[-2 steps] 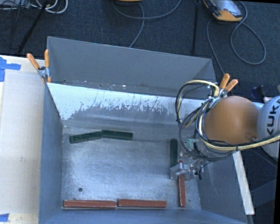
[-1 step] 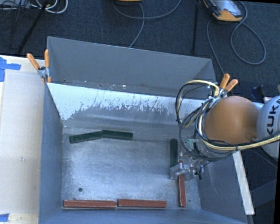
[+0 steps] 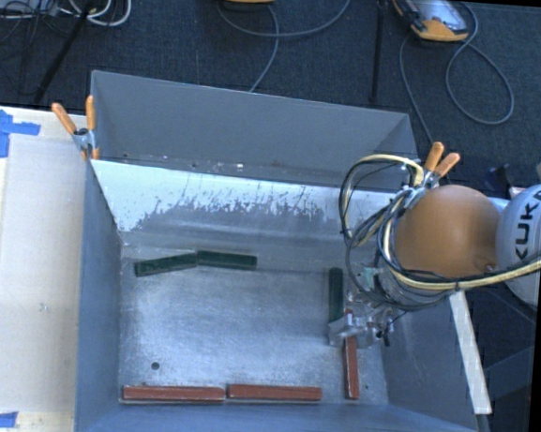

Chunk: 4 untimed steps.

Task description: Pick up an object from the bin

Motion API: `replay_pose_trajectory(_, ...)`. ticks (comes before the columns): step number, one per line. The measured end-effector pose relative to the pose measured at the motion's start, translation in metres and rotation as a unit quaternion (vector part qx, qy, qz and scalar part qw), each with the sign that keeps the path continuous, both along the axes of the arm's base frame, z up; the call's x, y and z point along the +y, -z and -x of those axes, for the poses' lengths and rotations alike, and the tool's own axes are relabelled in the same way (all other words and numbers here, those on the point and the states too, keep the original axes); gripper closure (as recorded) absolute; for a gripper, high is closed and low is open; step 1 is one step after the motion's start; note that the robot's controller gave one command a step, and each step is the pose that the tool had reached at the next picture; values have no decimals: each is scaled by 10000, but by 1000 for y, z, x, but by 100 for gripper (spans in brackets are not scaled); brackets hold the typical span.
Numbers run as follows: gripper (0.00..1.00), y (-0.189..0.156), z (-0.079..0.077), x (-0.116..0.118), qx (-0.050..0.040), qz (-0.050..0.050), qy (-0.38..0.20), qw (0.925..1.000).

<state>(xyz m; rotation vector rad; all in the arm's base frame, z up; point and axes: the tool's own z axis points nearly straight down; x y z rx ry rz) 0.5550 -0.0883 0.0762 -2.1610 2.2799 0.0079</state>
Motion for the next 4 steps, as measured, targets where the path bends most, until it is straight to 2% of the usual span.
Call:
replay_pose_trajectory(3, 100, 0, 0, 0, 0, -1, 4, 10000)
replay_pose_trajectory(4, 0, 0, 0, 0, 0, -1, 4, 10000)
